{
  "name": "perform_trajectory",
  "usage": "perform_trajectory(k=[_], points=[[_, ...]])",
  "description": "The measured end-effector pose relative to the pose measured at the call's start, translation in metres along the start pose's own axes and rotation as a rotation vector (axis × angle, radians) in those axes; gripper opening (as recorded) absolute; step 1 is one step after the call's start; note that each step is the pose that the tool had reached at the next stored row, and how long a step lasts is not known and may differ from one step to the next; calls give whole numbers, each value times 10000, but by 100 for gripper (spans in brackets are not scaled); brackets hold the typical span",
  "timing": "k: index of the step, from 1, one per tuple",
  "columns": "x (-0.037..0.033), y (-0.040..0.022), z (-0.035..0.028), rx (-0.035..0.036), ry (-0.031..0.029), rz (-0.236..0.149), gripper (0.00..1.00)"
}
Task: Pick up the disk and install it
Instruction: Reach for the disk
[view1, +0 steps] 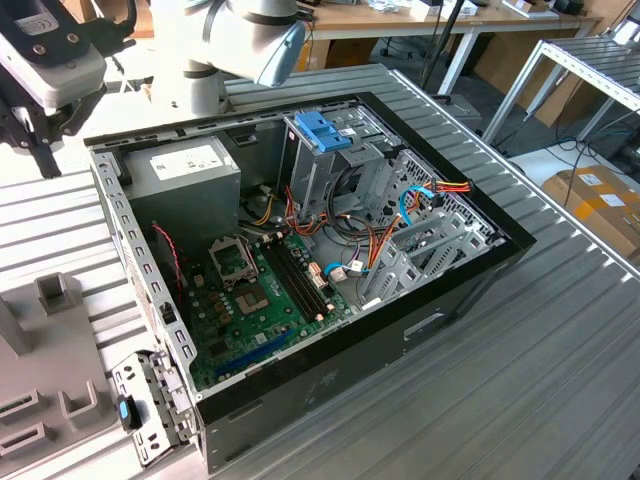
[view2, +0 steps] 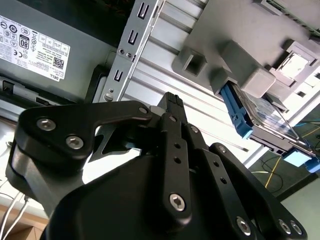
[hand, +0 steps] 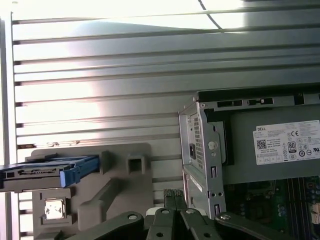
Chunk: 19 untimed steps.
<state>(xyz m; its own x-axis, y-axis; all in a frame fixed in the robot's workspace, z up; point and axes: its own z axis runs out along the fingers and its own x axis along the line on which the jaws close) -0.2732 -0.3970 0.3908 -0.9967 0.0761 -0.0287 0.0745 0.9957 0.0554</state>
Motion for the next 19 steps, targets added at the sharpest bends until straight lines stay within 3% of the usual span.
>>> perform_trajectory(k=[19], points=[[67, -5, -2, 0, 0, 0, 11]])
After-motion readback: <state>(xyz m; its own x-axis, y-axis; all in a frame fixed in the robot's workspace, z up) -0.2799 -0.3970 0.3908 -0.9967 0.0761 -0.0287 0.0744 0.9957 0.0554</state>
